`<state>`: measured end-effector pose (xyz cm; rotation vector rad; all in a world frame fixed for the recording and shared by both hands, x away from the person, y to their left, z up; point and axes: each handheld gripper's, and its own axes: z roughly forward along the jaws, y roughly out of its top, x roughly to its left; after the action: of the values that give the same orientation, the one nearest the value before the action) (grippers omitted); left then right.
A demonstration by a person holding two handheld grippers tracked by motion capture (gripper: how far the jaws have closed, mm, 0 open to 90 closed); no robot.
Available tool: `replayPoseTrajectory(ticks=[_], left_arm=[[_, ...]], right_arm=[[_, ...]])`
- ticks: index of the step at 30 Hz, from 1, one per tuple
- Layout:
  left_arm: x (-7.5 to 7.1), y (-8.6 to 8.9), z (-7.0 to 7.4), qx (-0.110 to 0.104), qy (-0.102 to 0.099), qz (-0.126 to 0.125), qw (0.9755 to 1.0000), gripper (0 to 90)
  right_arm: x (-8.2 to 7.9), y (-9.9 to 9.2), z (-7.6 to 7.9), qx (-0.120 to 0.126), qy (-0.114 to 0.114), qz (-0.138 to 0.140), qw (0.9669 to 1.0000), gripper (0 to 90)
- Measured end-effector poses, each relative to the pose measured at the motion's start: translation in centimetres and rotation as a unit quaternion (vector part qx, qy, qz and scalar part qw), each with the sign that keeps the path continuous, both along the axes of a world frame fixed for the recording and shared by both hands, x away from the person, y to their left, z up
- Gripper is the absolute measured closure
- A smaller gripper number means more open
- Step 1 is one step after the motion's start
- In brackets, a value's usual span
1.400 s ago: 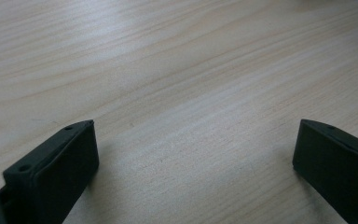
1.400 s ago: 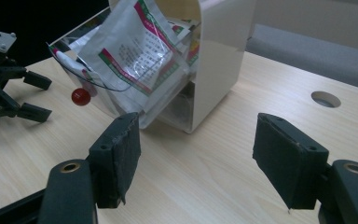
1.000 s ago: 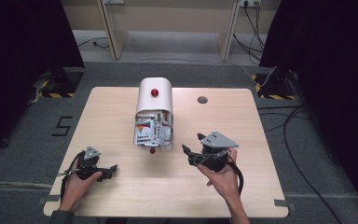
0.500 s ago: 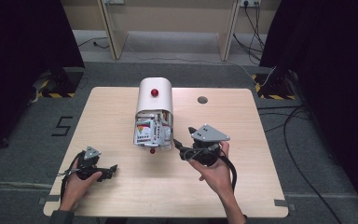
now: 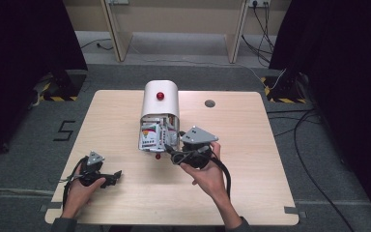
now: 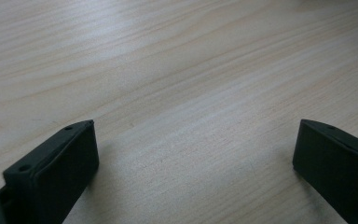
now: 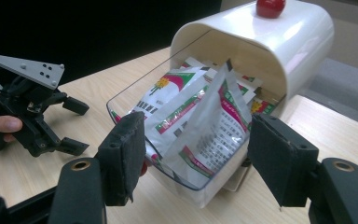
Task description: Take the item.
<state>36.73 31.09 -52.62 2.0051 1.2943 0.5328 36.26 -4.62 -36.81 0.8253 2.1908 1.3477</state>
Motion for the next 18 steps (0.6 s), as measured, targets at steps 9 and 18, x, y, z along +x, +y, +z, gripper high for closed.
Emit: replayPoseTrajectory(ticks=[9, 18], left_arm=[[0.0, 0.0, 0.0, 0.000, 0.000, 0.000, 1.0000, 0.0], [0.0, 0.0, 0.0, 0.001, 0.000, -0.001, 1.0000, 0.0]], right_arm=[[0.5, 1.0, -0.7, -0.017, -0.001, 0.000, 0.9999, 39.8], [1.5, 1.9, -1.6, -0.044, 0.002, -0.012, 0.9990, 41.8]])
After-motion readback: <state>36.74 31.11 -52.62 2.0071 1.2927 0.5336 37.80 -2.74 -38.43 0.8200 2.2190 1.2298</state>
